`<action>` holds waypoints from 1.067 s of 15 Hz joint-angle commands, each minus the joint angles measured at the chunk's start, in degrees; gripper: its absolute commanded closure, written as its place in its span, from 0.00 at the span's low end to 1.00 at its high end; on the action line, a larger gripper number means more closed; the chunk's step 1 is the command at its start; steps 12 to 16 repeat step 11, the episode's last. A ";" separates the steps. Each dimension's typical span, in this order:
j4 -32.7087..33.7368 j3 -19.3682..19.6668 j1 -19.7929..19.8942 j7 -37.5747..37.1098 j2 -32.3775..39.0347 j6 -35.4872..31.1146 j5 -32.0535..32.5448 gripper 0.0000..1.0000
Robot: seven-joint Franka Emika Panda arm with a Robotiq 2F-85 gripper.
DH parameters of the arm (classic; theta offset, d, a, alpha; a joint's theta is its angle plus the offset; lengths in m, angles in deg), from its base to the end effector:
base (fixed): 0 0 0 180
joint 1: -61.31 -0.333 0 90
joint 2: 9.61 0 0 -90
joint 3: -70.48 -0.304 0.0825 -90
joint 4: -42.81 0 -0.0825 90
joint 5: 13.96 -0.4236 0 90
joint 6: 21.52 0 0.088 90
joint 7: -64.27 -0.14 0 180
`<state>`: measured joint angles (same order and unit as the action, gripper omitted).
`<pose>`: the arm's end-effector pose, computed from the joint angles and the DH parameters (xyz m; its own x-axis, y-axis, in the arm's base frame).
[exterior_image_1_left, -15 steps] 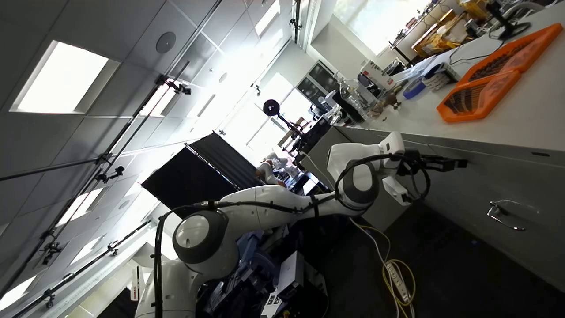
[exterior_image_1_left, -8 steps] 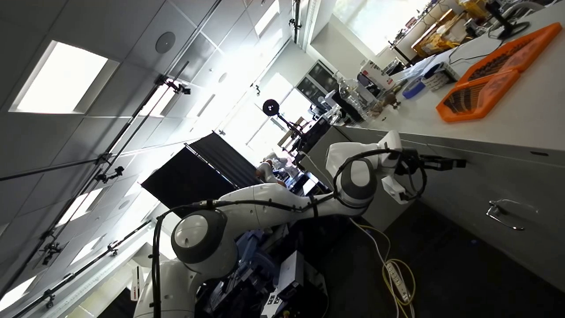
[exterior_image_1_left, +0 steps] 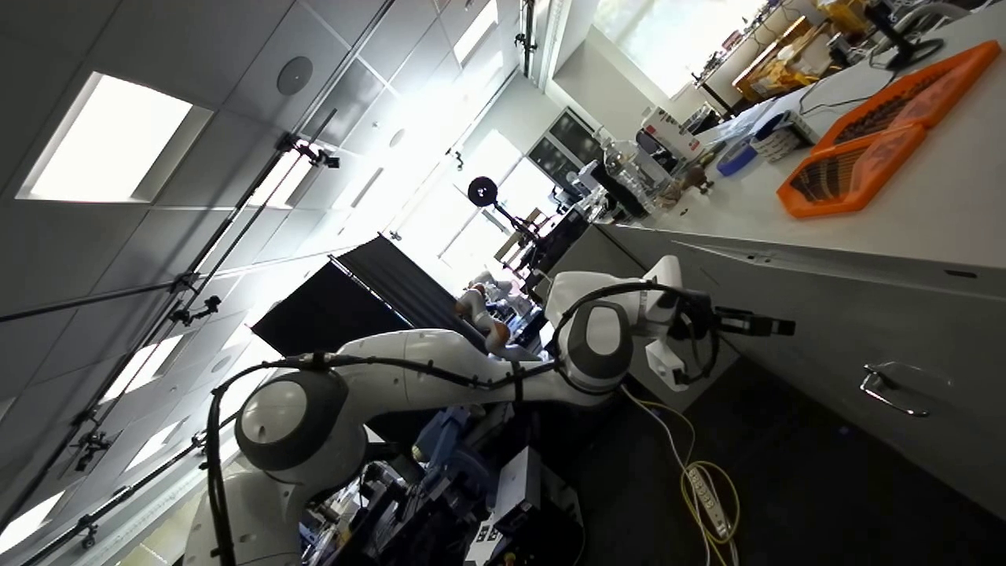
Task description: Close the cabinet door
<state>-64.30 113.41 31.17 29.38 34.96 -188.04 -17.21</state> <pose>0.6961 -0.1315 0.1737 0.7001 -0.4362 0.5653 -0.6077 -0.7797 0.1510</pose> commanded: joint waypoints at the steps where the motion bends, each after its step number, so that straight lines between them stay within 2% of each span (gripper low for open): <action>1: -14.19 1.03 -4.95 6.37 -13.91 1.85 0.76 1.00; 5: -24.18 4.45 -10.15 10.43 -24.81 3.36 3.06 1.00; 7: -27.02 5.16 -10.53 7.74 -29.09 3.93 9.49 1.00; 8: -28.30 7.83 -13.37 8.87 -30.09 4.29 9.07 1.00; 11: -30.93 11.54 -16.44 7.29 -33.98 5.13 13.65 1.00; 16: -30.93 11.54 -16.44 7.29 -33.98 5.13 13.65 1.00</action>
